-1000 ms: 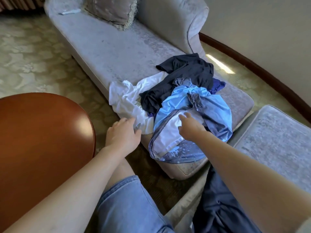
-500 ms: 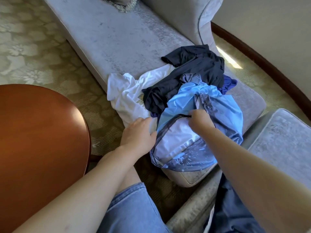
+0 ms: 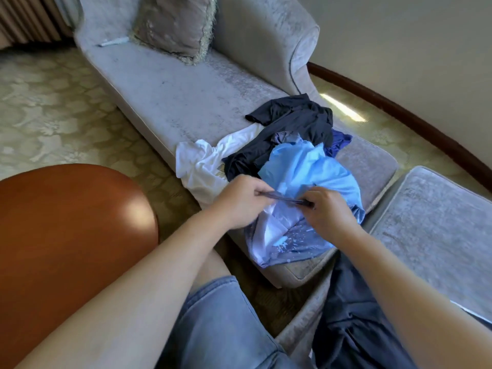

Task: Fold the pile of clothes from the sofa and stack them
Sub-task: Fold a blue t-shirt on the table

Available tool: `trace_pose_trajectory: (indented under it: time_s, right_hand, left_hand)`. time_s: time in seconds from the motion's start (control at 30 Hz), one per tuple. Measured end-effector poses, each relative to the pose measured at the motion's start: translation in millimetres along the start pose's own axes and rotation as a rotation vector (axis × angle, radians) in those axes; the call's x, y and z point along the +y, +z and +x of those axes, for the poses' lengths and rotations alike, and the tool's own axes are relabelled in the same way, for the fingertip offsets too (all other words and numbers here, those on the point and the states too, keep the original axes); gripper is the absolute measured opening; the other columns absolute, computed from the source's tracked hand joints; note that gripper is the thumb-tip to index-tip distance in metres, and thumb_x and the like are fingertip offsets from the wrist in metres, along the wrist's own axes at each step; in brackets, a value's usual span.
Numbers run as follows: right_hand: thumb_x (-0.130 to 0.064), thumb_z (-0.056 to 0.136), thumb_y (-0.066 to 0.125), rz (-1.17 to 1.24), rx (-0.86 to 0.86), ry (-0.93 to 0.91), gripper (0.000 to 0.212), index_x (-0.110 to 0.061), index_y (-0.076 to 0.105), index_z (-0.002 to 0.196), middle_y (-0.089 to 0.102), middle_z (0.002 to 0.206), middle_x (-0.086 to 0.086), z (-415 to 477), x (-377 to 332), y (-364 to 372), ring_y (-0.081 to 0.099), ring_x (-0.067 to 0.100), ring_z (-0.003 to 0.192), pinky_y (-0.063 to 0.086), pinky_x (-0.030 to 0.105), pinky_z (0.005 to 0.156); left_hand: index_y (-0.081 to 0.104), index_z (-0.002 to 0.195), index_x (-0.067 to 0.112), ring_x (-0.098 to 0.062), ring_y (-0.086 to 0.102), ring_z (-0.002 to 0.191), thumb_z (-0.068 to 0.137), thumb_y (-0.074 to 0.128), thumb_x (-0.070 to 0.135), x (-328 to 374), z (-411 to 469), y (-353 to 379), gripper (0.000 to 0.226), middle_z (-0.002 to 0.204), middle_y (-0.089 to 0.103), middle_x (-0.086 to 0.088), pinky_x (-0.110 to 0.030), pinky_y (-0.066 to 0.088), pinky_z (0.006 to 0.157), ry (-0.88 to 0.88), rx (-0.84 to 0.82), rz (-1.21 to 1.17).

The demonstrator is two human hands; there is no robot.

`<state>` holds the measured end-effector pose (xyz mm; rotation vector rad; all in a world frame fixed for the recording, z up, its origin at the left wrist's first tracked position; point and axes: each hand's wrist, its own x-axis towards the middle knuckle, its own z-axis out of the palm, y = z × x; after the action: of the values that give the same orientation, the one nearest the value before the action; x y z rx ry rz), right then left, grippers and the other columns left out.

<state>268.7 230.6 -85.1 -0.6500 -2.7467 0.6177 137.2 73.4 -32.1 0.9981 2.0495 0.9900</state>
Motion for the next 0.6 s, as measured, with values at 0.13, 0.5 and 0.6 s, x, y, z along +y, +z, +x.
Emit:
trace_pose_trajectory:
  time_s: [0.13,0.5,0.6]
  right_hand:
    - [-0.013,0.086,0.062,0.049,0.016,0.194,0.031,-0.007,0.048,0.059,0.049,0.055,0.014,-4,-15,-8,0.042,0.027,0.057,0.034,0.038,0.054]
    - [-0.007,0.083,0.051,0.030,0.403,-0.194,0.012,-0.010,0.053,0.072,0.064,0.084,0.025,56,-248,-79,0.058,0.042,0.082,0.043,0.040,0.066]
    - [-0.007,0.083,0.048,0.115,0.503,-0.357,0.018,-0.001,0.064,0.089,0.064,0.097,0.025,70,-346,-99,0.057,0.042,0.091,0.043,0.040,0.072]
  left_hand:
    - [0.070,0.089,0.015,-0.003,0.063,0.060,0.092,0.054,-0.002,22,-44,-52,0.024,0.065,0.069,0.007,-0.016,0.049,0.057,-0.020,0.180,-0.486]
    - [0.054,0.081,0.012,-0.009,0.065,0.051,0.097,0.039,-0.003,37,-219,-266,0.026,0.052,0.064,0.001,-0.018,0.053,0.053,0.371,1.090,-1.305]
    - [0.056,0.084,0.014,-0.011,0.065,0.061,0.097,0.040,-0.001,39,-305,-317,0.025,0.063,0.066,-0.001,-0.021,0.055,0.058,0.508,1.293,-1.192]
